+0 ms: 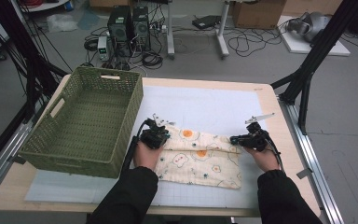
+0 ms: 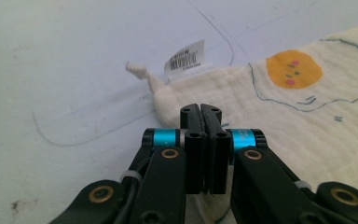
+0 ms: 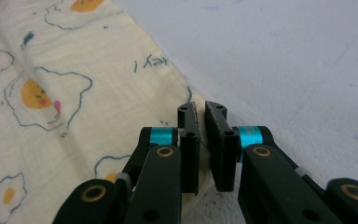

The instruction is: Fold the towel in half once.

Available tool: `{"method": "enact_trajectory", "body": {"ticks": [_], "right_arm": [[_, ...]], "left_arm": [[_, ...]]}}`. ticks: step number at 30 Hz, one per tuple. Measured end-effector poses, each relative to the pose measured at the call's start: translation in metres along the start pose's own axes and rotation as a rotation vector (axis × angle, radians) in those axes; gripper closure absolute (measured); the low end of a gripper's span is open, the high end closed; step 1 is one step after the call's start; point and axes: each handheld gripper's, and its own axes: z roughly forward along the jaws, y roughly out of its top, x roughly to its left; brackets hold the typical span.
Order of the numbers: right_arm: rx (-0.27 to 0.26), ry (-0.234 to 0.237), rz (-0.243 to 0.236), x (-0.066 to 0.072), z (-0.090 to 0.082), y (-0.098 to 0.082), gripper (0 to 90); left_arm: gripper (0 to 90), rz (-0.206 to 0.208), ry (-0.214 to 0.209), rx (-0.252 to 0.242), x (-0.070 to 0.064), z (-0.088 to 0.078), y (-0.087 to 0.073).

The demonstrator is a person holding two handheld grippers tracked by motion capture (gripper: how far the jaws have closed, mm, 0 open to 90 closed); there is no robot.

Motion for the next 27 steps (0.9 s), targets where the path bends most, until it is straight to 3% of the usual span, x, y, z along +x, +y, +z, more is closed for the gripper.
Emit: {"method": "enact_trajectory", "body": {"ticks": [4,9,14,21,24,27], "right_arm": [[-0.055,0.003,-0.005,0.002,-0.012,0.003,84.3],[-0.135,0.044,-0.004,0.005,-0.030,0.003,84.2],[-0.204,0.081,-0.048,0.021,-0.050,0.000,83.9],[-0.216,0.127,-0.084,0.042,-0.062,-0.020,83.2],[-0.196,0.152,-0.087,0.049,-0.062,-0.033,82.7],[-0.151,0.183,-0.086,0.052,-0.058,-0.048,80.5]], "left_arm": [[88.1,-0.033,-0.004,-0.071,0.003,-0.010,0.004],[88.1,-0.023,-0.020,-0.133,0.001,-0.024,0.007],[88.0,-0.012,-0.033,-0.182,-0.003,-0.039,0.002],[87.7,0.018,-0.064,-0.189,-0.014,-0.059,-0.021],[87.5,0.013,-0.114,-0.165,-0.017,-0.068,-0.035],[83.3,-0.017,-0.163,-0.139,-0.015,-0.075,-0.044]]}}
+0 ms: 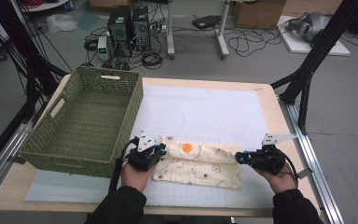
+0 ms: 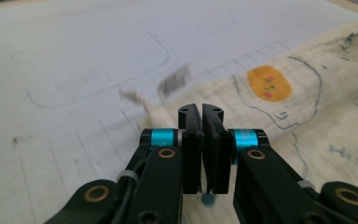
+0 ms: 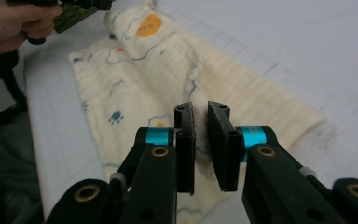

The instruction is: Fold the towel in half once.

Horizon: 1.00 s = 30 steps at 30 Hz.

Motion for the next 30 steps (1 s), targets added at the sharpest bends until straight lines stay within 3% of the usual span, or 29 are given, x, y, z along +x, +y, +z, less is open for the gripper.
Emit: {"method": "enact_trajectory", "body": {"ticks": [3,7,10,13,16,19,22,27,30], "right_arm": [[0.004,0.010,0.010,0.000,-0.002,-0.007,77.1],[-0.021,0.005,0.007,-0.002,-0.007,-0.002,75.1],[-0.032,0.013,0.008,-0.005,-0.005,0.002,69.9],[-0.009,0.019,0.005,-0.008,0.004,0.005,66.2],[0.012,0.026,0.014,-0.009,0.014,0.008,65.0],[0.038,0.043,0.030,-0.013,0.026,0.010,64.3],[0.067,0.049,0.036,-0.016,0.033,0.008,65.3],[0.100,0.073,0.007,-0.012,0.036,0.004,81.7],[0.089,0.075,-0.008,-0.006,0.032,0.005,82.1]], "left_arm": [[76.4,0.002,-0.007,0.003,0.001,-0.007,0.000],[71.7,-0.022,-0.004,0.013,0.008,-0.007,0.006],[69.7,-0.024,0.002,0.039,0.010,0.001,0.008],[65.8,-0.040,-0.008,0.116,0.012,0.017,0.009],[65.1,-0.031,-0.013,0.152,0.010,0.028,0.009],[69.4,-0.021,-0.037,0.185,0.008,0.038,0.009],[83.8,-0.002,-0.048,0.193,0.008,0.038,0.009],[86.2,0.029,-0.063,0.180,0.003,0.030,0.010],[86.1,0.031,-0.067,0.154,-0.001,0.018,0.010]]}}
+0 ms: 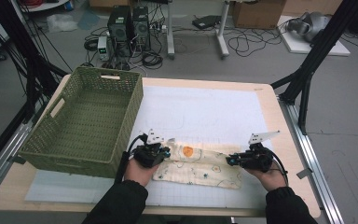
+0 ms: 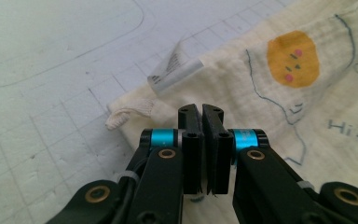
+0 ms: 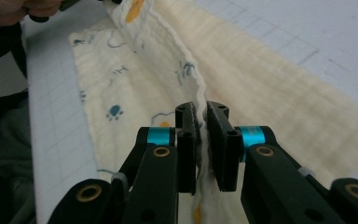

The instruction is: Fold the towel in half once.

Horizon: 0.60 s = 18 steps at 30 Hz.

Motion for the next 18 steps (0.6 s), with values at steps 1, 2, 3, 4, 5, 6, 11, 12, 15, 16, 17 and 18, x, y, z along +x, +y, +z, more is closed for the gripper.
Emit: {"method": "enact_trajectory", "body": {"ticks": [1,2,3,4,5,6,11,12,15,16,17,18], "right_arm": [[-0.001,0.009,-0.005,0.003,-0.001,0.000,82.0],[0.000,0.011,-0.013,0.006,-0.002,-0.001,81.8],[0.001,0.019,-0.015,0.009,-0.003,-0.003,81.5],[0.007,0.030,-0.020,0.012,-0.003,-0.005,80.8],[0.016,0.034,-0.026,0.014,-0.003,-0.007,80.1],[0.023,0.038,-0.024,0.017,-0.003,-0.008,79.0],[0.036,0.070,-0.031,0.022,-0.001,-0.010,74.8],[0.040,0.075,-0.030,0.023,0.000,-0.010,73.8],[0.030,0.079,-0.035,0.023,-0.002,-0.008,70.2],[0.027,0.084,-0.033,0.024,-0.004,-0.007,68.5],[0.012,0.085,-0.037,0.024,-0.007,-0.007,68.4],[0.007,0.079,-0.037,0.024,-0.009,-0.006,67.2]], "left_arm": [[86.0,0.003,-0.009,-0.005,-0.002,-0.005,-0.001],[85.7,0.004,-0.018,-0.010,-0.003,-0.010,-0.002],[84.9,0.007,-0.027,-0.018,-0.005,-0.015,-0.002],[81.0,0.000,-0.032,-0.021,-0.005,-0.019,-0.003],[76.1,-0.007,-0.034,-0.026,-0.004,-0.023,-0.002],[73.0,-0.014,-0.034,-0.035,-0.004,-0.027,-0.002],[66.2,-0.012,-0.021,-0.073,-0.005,-0.044,0.006],[65.2,-0.015,-0.017,-0.077,-0.005,-0.045,0.007],[64.0,-0.003,-0.019,-0.064,-0.006,-0.043,0.008],[63.6,0.003,-0.019,-0.057,-0.007,-0.041,0.007],[63.5,0.006,-0.023,-0.046,-0.008,-0.037,0.005],[63.5,0.011,-0.025,-0.037,-0.009,-0.035,0.004]]}}
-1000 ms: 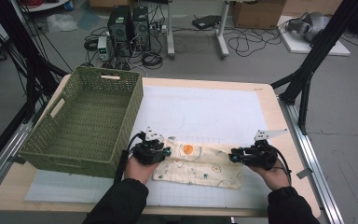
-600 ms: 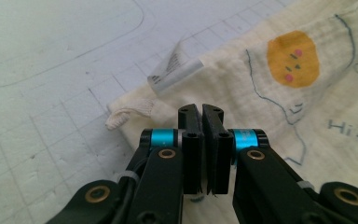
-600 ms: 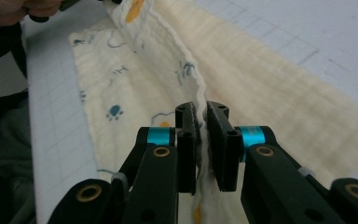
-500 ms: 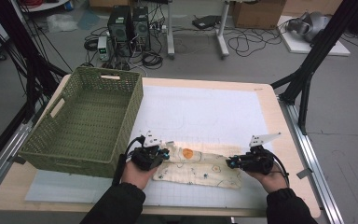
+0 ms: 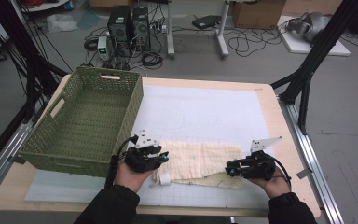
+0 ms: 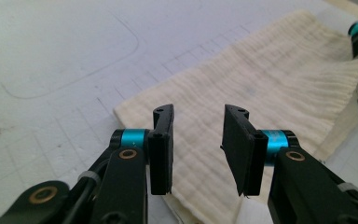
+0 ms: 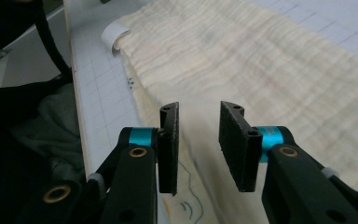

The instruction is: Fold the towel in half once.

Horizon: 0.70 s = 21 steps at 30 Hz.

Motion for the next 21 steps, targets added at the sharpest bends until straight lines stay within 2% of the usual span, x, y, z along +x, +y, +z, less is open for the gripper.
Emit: {"method": "enact_trajectory", "body": {"ticks": [4,9,11,12,14,17,19,21], "right_arm": [[-0.006,-0.021,-0.001,-0.002,-0.005,-0.002,64.2],[0.061,-0.069,0.009,-0.008,0.001,-0.012,64.0],[0.092,-0.077,0.000,-0.009,0.006,-0.015,65.5],[0.103,-0.082,-0.009,-0.009,0.008,-0.016,66.6],[0.107,-0.089,-0.022,-0.008,0.010,-0.016,71.6],[0.120,-0.128,-0.057,-0.005,0.011,-0.015,80.5],[0.122,-0.136,-0.061,-0.005,0.011,-0.015,86.7],[0.125,-0.135,-0.069,-0.005,0.011,-0.015,88.4]], "left_arm": [[62.7,0.012,-0.019,0.046,-0.002,0.014,-0.010],[62.3,0.029,-0.028,0.100,-0.002,0.024,-0.018],[67.1,0.044,-0.043,0.118,-0.003,0.026,-0.020],[70.2,0.054,-0.054,0.135,-0.003,0.028,-0.021],[75.4,0.083,-0.051,0.143,-0.005,0.032,-0.024],[86.5,0.110,-0.043,0.134,-0.008,0.033,-0.024],[88.1,0.118,-0.035,0.134,-0.009,0.033,-0.023],[88.6,0.115,-0.034,0.129,-0.009,0.031,-0.023]]}}
